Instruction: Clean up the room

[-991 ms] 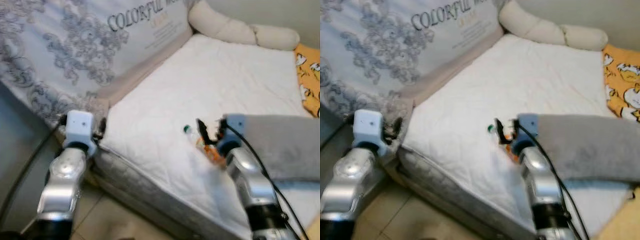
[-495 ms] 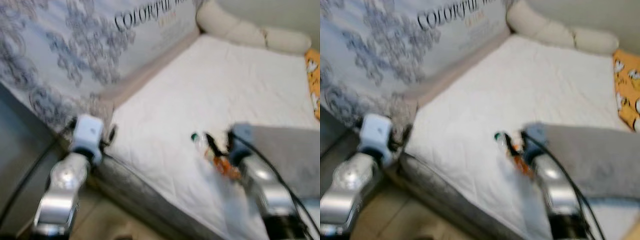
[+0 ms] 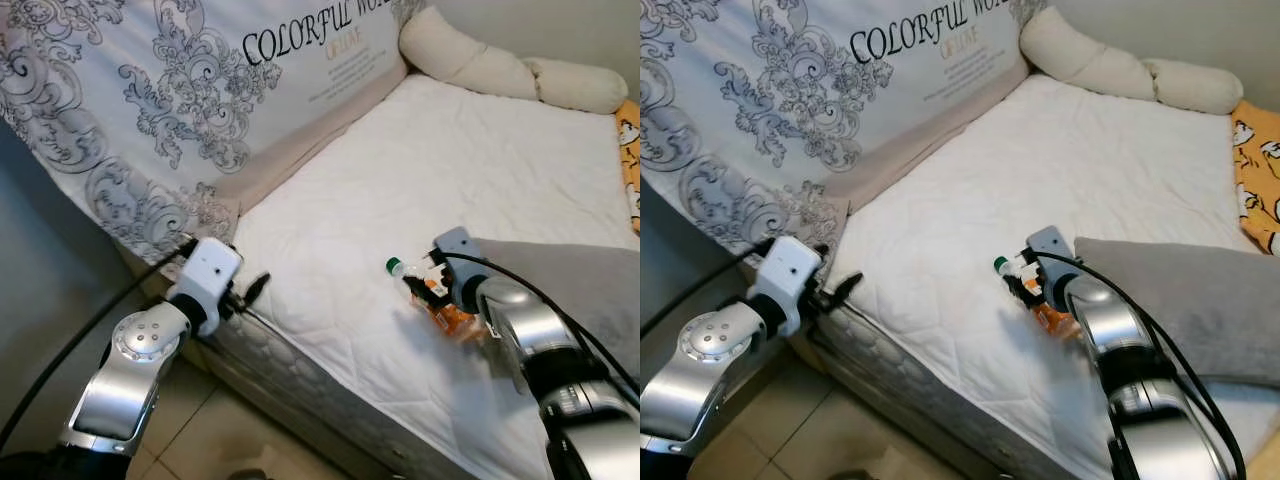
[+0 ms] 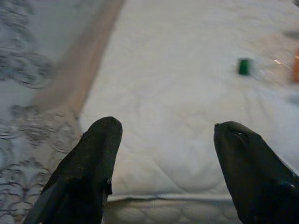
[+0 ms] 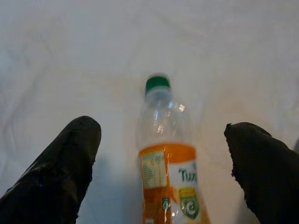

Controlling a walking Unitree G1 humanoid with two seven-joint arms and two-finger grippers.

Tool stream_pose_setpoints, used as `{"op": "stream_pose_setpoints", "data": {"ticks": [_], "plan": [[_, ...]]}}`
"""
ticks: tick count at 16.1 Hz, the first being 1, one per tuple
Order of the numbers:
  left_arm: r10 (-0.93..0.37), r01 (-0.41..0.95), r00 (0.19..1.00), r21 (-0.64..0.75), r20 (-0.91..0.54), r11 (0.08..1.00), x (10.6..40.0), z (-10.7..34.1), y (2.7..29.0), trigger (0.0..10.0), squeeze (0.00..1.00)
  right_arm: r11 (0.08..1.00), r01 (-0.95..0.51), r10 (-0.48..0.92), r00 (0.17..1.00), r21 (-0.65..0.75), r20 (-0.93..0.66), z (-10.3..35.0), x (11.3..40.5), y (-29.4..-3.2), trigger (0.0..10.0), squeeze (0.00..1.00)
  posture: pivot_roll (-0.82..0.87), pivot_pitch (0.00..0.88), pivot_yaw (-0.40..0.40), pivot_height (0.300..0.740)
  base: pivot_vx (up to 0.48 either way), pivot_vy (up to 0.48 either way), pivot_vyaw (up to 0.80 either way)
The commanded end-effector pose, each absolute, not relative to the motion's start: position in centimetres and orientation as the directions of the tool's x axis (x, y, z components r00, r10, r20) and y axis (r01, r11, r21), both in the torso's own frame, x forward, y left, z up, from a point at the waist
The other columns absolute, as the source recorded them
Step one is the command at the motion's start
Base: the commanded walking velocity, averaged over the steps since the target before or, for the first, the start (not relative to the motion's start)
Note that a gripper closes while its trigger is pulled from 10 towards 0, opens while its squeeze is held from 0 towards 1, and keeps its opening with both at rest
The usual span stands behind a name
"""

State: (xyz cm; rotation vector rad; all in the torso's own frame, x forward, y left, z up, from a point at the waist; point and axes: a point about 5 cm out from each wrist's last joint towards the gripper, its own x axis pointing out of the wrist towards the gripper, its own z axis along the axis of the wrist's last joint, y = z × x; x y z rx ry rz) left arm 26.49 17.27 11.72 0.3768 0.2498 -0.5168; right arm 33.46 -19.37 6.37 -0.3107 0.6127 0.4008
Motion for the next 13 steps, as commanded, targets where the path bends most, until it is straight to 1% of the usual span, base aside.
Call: {"op": "stream_pose_setpoints", "data": {"ticks": [1,3,4,6,7,9,10,11,12,13], "plan": [[-0.474,0.575,0.806,0.280,-0.355,0.769,26.6,11.9,17.0,10.0,0.00,0.867,-0.464,0.252,0.722,-0.181,-0.644,6.2,33.9,-19.5,10.0,1.00,0.13,0.000,0.000,0.740,0.000,0.000,0.00],[-0.508,0.633,0.758,0.274,-0.408,0.724,26.1,11.5,16.9,10.0,0.00,0.871,-0.448,0.200,0.700,-0.203,-0.685,5.4,33.9,-19.6,10.0,1.00,0.15,0.000,0.006,0.740,0.000,0.000,0.00],[-0.526,0.662,0.731,0.264,-0.434,0.702,25.7,11.4,17.1,10.0,0.00,0.878,-0.437,0.174,0.673,-0.196,-0.719,4.6,33.6,-19.7,10.0,0.00,0.16,0.000,0.013,0.740,0.000,0.000,0.00],[-0.536,0.679,0.713,0.255,-0.452,0.688,25.3,11.5,17.4,10.0,0.00,0.889,-0.422,0.152,0.635,-0.175,-0.758,3.4,32.8,-19.8,10.0,0.00,0.17,0.000,0.025,0.740,0.000,0.000,0.00],[-0.539,0.684,0.708,0.252,-0.457,0.685,25.2,11.5,17.4,10.0,0.00,0.891,-0.416,0.138,0.631,-0.182,-0.763,3.1,32.6,-19.9,10.0,0.00,0.17,0.000,0.026,0.740,0.000,0.000,0.00],[-0.550,0.705,0.685,0.245,-0.478,0.665,25.0,11.7,17.6,10.0,0.00,0.896,-0.386,0.092,0.643,-0.218,-0.761,2.5,32.2,-20.1,10.0,0.00,0.18,0.000,0.038,0.740,0.000,0.000,0.00],[-0.551,0.713,0.676,0.245,-0.489,0.657,25.0,11.7,17.8,10.0,0.00,0.886,-0.381,0.050,0.643,-0.263,-0.764,2.1,31.9,-20.3,10.0,0.00,0.19,0.000,0.049,0.740,0.000,0.000,0.00],[-0.555,0.721,0.665,0.238,-0.500,0.650,24.9,11.8,18.0,10.0,0.00,0.884,-0.364,0.007,0.638,-0.294,-0.770,1.5,31.4,-20.6,9.6,0.00,0.19,0.000,0.054,0.740,0.000,0.000,0.00],[-0.557,0.725,0.661,0.237,-0.503,0.647,24.8,11.8,18.0,10.0,0.00,0.885,-0.362,0.005,0.637,-0.294,-0.771,1.5,31.3,-20.6,3.9,0.00,0.19,0.000,0.059,0.740,0.000,0.000,0.00],[-0.570,0.741,0.642,0.225,-0.512,0.633,24.6,11.8,17.9,10.0,0.00,0.891,-0.358,0.009,0.628,-0.279,-0.778,1.1,31.1,-20.5,0.0,0.00,0.19,0.000,0.061,0.740,0.000,0.000,0.00]]}}
